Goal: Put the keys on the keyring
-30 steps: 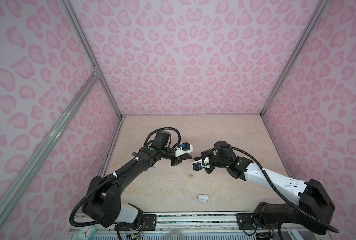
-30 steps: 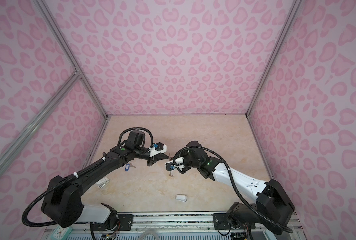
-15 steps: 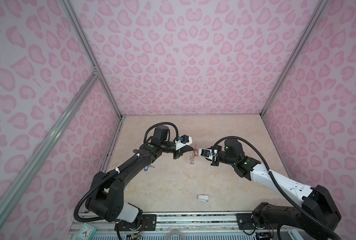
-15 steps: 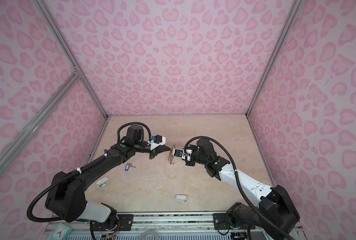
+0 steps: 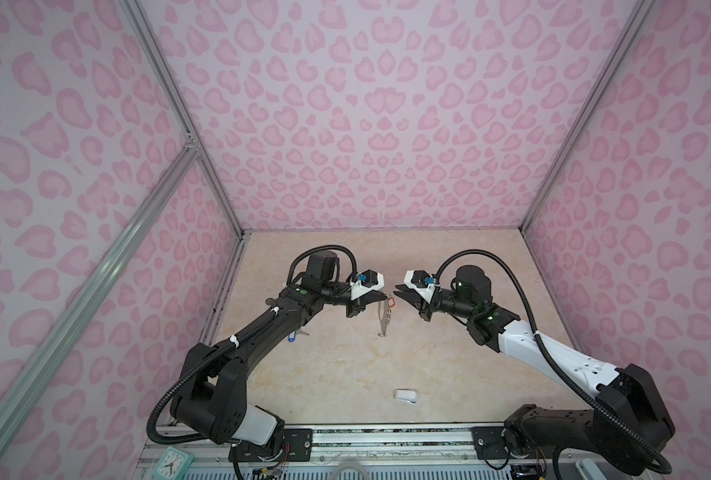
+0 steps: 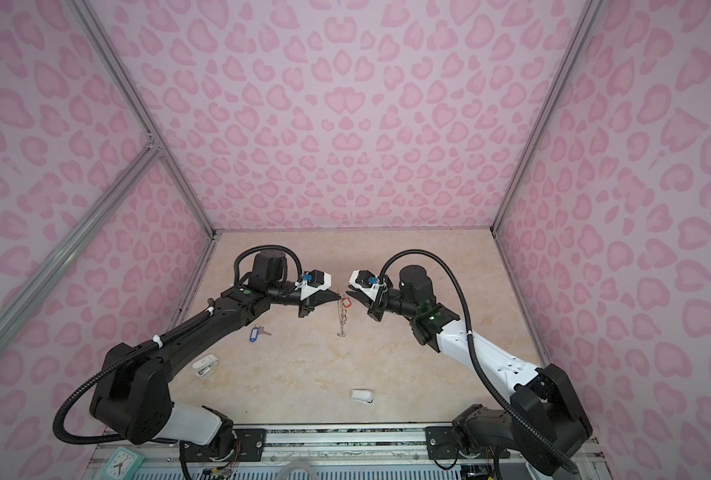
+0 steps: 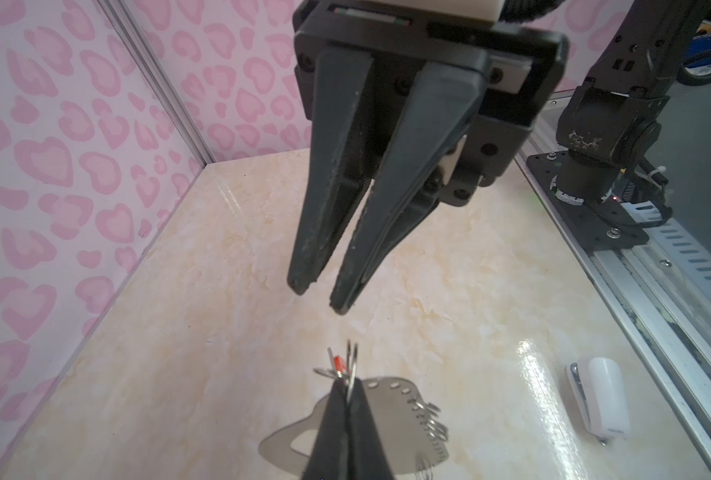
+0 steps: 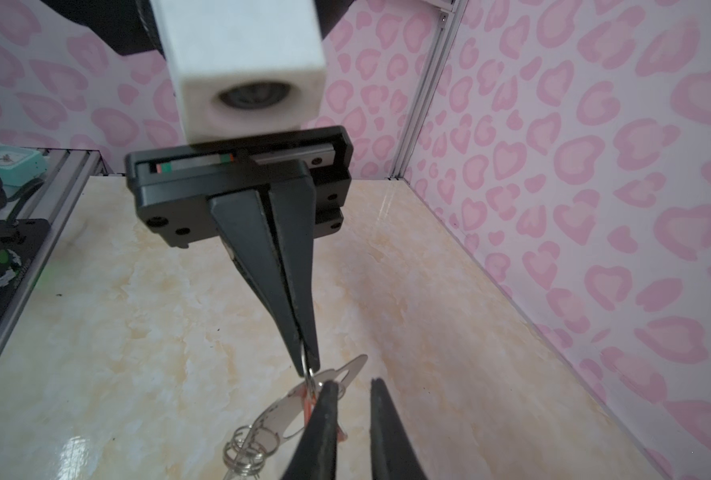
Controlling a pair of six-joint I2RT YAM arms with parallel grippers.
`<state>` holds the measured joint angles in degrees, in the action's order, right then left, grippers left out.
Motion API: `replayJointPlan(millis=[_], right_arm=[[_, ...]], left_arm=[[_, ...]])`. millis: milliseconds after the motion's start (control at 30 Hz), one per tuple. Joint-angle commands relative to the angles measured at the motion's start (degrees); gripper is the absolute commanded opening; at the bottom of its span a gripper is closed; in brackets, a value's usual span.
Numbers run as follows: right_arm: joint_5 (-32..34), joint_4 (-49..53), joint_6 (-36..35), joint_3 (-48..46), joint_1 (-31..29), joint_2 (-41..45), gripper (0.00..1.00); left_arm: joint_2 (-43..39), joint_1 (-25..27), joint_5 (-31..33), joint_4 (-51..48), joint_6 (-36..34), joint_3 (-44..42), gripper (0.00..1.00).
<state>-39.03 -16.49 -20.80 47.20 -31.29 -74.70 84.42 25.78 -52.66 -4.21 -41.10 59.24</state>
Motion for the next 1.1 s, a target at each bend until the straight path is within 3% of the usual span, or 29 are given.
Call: replayJointPlan(millis=[0, 533, 933, 1067], right_arm=[[-3.0, -0.5, 2.1, 0.8, -0.1, -0.9, 0.17], [-1.9, 6.0, -1.8, 2.8, -1.4, -3.6, 0.2], [-1.4, 6.3, -2.0, 3.2, -2.0, -4.1, 0.0], [-0.2, 11.5, -4.7, 4.8, -2.0, -4.3, 0.0]], left_arm=[[-0.8, 0.0, -0.5, 2.4, -0.8, 0.0, 0.03], [-1.7, 0.0, 0.0, 2.5, -0.7, -1.1, 0.03], [-2.1, 0.0, 1.1, 1.3, -1.8, -1.6, 0.03], [-2.8, 0.0, 5.2, 0.6, -2.6, -1.7, 0.21]])
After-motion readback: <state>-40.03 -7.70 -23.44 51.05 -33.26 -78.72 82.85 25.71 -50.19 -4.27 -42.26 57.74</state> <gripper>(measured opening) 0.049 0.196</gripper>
